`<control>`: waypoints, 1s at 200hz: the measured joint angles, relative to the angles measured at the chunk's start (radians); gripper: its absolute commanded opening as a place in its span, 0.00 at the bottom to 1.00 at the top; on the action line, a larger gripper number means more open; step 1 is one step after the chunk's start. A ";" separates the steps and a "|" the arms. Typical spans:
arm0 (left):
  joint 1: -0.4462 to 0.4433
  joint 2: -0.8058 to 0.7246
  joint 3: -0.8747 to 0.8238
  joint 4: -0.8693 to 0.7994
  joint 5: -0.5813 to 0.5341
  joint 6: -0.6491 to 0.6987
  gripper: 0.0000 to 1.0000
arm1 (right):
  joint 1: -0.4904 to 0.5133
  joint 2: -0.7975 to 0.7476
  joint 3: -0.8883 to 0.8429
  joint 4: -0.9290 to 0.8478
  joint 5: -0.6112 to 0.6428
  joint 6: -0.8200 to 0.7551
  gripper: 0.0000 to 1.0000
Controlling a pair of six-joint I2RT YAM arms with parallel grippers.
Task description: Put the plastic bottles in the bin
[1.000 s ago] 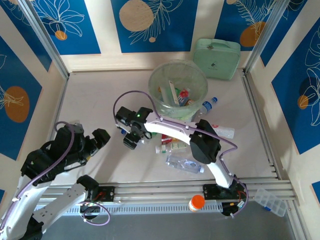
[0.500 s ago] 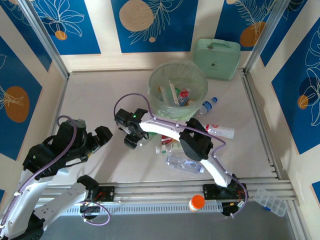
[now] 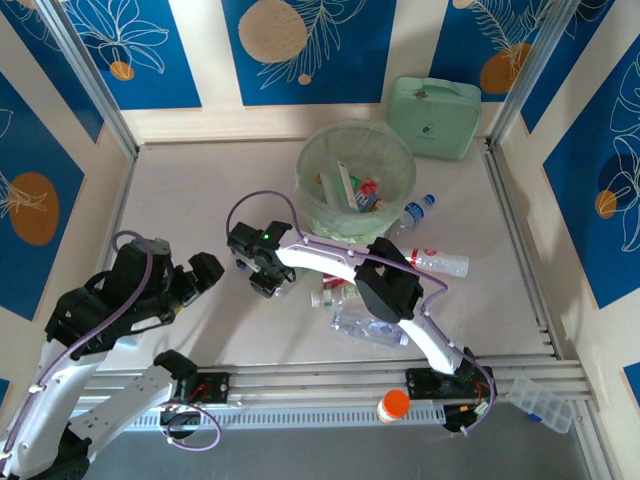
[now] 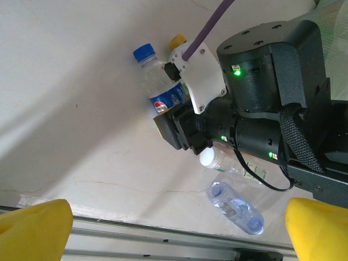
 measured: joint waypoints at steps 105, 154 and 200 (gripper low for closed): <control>0.000 -0.079 0.007 0.055 0.000 0.000 0.99 | 0.026 -0.362 -0.227 0.070 -0.061 0.038 0.48; 0.000 -0.107 0.008 0.144 0.003 -0.001 0.99 | 0.038 -0.604 -0.276 0.074 -0.105 0.056 0.48; 0.000 -0.109 0.008 0.198 0.023 -0.002 0.99 | 0.003 -0.752 -0.275 0.052 -0.125 0.060 0.48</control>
